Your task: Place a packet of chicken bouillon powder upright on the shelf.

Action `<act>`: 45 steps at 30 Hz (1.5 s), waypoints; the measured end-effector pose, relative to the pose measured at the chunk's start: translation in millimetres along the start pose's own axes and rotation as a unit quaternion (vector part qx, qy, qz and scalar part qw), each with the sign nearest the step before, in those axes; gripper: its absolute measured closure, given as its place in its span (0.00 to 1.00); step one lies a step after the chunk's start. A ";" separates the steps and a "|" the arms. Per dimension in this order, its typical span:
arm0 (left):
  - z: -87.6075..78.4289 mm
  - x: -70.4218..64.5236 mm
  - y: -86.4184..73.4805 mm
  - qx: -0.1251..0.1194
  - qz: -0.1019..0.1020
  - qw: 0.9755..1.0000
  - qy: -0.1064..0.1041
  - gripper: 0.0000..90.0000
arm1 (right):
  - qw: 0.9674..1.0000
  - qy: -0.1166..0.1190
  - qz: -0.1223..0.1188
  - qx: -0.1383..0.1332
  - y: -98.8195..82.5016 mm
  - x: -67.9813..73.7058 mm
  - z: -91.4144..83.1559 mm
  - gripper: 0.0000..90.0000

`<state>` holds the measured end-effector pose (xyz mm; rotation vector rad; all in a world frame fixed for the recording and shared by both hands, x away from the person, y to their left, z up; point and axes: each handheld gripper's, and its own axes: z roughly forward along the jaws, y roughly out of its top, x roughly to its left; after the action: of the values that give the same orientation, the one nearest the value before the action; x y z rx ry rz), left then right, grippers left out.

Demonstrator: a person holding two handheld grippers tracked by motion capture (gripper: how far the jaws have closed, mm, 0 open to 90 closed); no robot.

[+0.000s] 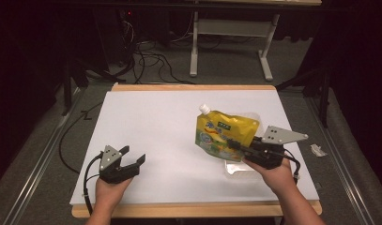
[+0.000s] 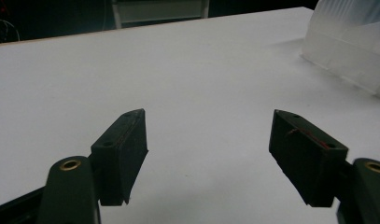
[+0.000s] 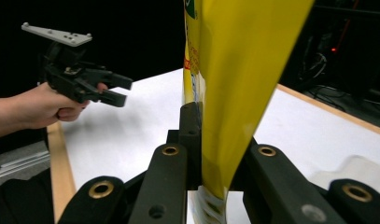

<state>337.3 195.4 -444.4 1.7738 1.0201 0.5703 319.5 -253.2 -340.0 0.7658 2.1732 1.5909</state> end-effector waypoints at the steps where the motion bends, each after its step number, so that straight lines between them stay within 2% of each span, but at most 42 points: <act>1: 0.2 0.2 -0.1 0.001 0.000 1.000 0.000 0.32 | 1.000 -0.002 0.001 -0.002 0.2 -4.7 -3.7 0.92; 12: -1.1 -0.2 -1.7 -0.003 -0.002 1.000 0.005 0.32 | 1.000 -0.014 0.012 -0.010 -6.9 -30.1 -32.0 0.92; 17: 0.4 -0.5 -1.8 -0.003 -0.001 1.000 0.002 0.32 | 1.000 -0.025 0.017 -0.009 -12.4 -35.5 -46.1 0.92; 25: 1.2 -4.4 -1.7 -0.002 0.003 1.000 -0.002 0.33 | 0.999 -0.039 0.024 -0.009 -20.0 -40.9 -59.2 0.92; 34: 0.9 -5.6 -1.6 -0.004 0.005 1.000 -0.002 0.33 | 0.999 -0.045 0.027 -0.001 -26.7 -42.7 -64.7 0.92; 45: -0.5 -4.1 -1.3 -0.006 0.007 1.000 -0.003 0.33 | 0.999 -0.037 0.037 0.002 -32.2 -43.7 -65.2 0.92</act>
<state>334.3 192.5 -445.2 1.7736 0.9981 0.5782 310.5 -336.7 -351.9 0.9010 2.1183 1.5684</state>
